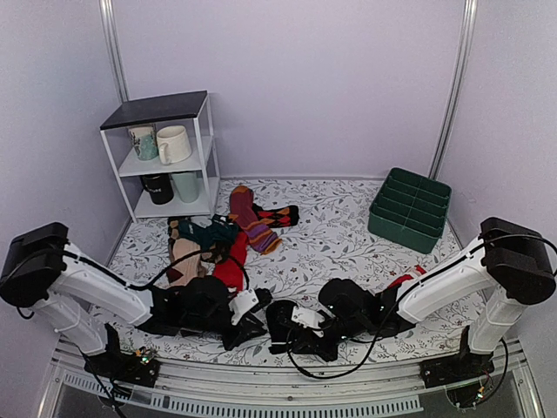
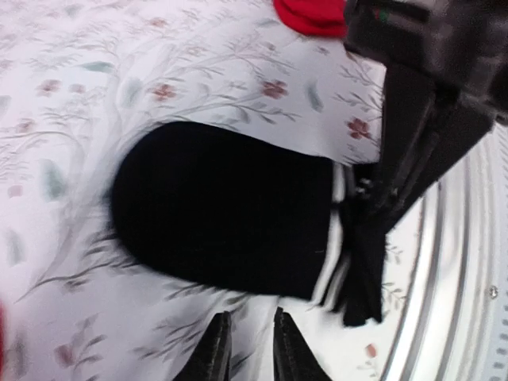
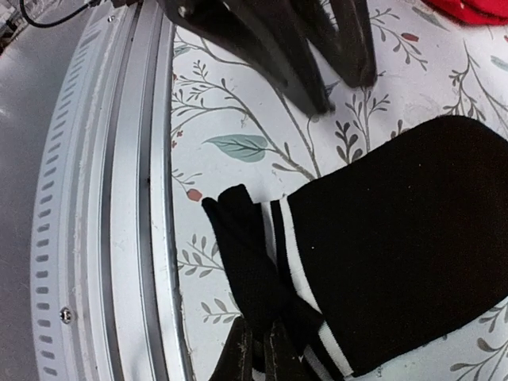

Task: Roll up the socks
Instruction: Roll the sock at the center of the board.

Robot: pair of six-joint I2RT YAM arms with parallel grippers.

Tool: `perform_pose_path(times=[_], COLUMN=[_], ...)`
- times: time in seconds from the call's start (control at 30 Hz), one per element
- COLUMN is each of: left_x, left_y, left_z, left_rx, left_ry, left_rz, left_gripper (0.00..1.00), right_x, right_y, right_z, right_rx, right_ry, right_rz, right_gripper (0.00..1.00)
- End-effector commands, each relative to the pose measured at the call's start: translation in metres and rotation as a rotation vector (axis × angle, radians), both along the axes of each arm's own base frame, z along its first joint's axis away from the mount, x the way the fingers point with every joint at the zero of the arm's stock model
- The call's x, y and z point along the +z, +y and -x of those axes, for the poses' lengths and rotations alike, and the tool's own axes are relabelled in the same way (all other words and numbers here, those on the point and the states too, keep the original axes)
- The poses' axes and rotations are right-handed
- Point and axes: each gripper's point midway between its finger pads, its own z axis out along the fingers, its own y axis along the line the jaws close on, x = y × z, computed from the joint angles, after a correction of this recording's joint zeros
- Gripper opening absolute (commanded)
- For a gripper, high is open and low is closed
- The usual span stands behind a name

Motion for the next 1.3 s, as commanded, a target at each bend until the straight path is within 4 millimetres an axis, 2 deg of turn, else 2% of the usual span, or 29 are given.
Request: perform_pose_path(times=[0.0,0.1,0.23,0.33,0.4,0.5,0.73,0.93,1.1,1.27], left_x=[0.031,0.053,0.082,0.086,0.083,0.080,0.049,0.039,0.023,0.008], left_y=[0.026,0.034,0.034,0.035,0.036,0.029,-0.009,-0.039,-0.045,-0.047], left_z=[-0.022,-0.008,0.025,0.041,0.044,0.046,0.051,0.057,0.070,0.067], left_rx=[0.131,0.094,-0.031,-0.104,-0.137,-0.176,-0.304,-0.407,-0.463,-0.437], left_ry=[-0.212,-0.276,-0.334,-0.343,-0.361,-0.386,-0.416,-0.456,-0.451,-0.470], left_rz=[0.021,0.113,0.245,0.261,0.238,0.213,0.041,-0.006,-0.038,-0.083], left_gripper=[0.23,0.25,0.25,0.19,0.16,0.16,0.19,0.18,0.19,0.19], right_x=[-0.051,-0.060,-0.061,-0.060,-0.058,-0.057,-0.059,-0.069,-0.073,-0.075], right_y=[-0.045,-0.051,-0.056,-0.060,-0.060,-0.056,-0.054,-0.057,-0.060,-0.060], right_z=[0.029,0.026,0.015,0.016,0.017,0.016,0.009,0.003,-0.003,-0.004], right_rx=[-0.069,-0.130,-0.246,-0.318,-0.351,-0.382,-0.443,-0.450,-0.456,-0.463], right_ry=[0.299,0.414,0.584,0.740,0.824,0.910,1.056,1.118,1.122,1.128], right_rz=[0.211,0.245,0.316,0.373,0.402,0.424,0.429,0.456,0.454,0.446], right_gripper=[0.00,0.00,0.00,0.00,0.00,0.00,0.00,0.00,0.00,0.00])
